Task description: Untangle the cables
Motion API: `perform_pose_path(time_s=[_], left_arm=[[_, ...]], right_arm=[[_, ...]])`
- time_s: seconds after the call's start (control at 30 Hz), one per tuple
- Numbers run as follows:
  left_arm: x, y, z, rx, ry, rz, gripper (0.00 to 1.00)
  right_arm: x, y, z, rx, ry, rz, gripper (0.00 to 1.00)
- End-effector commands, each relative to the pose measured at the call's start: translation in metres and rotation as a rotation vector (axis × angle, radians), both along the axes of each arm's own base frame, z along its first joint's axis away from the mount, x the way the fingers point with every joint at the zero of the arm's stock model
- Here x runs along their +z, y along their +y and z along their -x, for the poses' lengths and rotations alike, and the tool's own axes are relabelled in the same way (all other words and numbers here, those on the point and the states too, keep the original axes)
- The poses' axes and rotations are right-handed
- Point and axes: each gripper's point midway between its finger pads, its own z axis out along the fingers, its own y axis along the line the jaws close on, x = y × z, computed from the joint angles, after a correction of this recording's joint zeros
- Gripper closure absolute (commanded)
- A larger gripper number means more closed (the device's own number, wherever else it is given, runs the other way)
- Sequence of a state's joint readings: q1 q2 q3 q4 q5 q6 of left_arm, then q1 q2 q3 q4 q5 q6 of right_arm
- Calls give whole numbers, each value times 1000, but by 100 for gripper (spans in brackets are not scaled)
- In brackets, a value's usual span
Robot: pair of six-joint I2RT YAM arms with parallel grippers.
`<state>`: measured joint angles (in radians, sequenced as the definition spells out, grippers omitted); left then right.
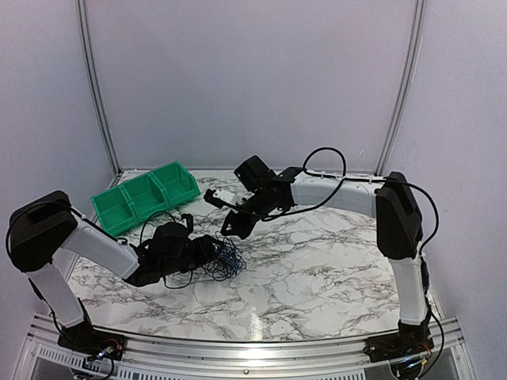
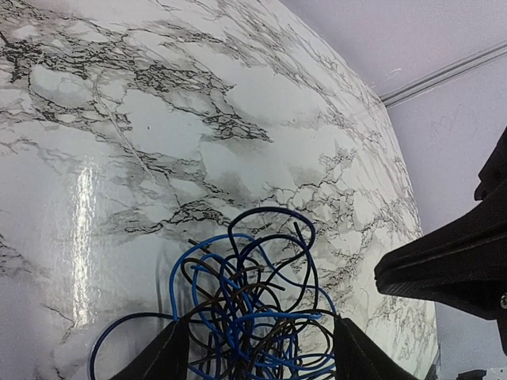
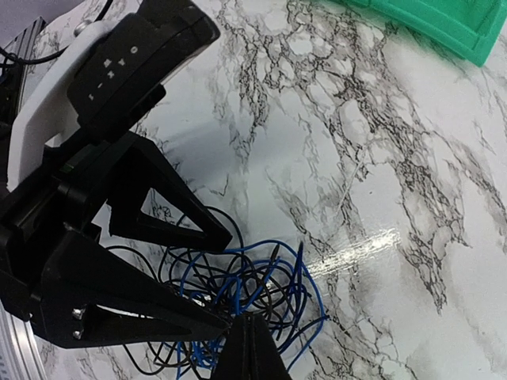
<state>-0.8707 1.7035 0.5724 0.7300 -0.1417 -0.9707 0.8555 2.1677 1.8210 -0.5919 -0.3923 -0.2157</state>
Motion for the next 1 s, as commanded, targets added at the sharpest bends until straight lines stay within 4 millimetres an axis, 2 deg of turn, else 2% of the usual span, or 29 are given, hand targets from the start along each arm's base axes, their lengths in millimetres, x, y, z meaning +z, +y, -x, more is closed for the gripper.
perform_pose_path(time_s=[0.0,0.07,0.1,0.27,0.43,0.6,0.83,0.97], left_arm=[[9,-8,-4,-3,-19,38,37],[9,-5,-3,9,-14,43,38],[10,-3,-2,16,-13,47,39],[15,9,2,45,-22,56,39],[12,22,7,78,-12,54,36],[6,27,11,89,5,53,36],[8,20,3,84,-15,39,35],[8,13,-8,104,-29,28,34]], right_arm=[[1,4,-6,-9,-33,3,86],[-2,4,-9,-16,-38,11,68],[-4,5,-10,-16,-38,14,63],[-14,12,-15,-6,-28,17,60],[-23,20,-23,-8,-30,24,68],[-26,22,-28,-17,-29,22,88],[-12,20,-28,-24,-41,6,100],[2,17,-24,-24,-47,-21,100]])
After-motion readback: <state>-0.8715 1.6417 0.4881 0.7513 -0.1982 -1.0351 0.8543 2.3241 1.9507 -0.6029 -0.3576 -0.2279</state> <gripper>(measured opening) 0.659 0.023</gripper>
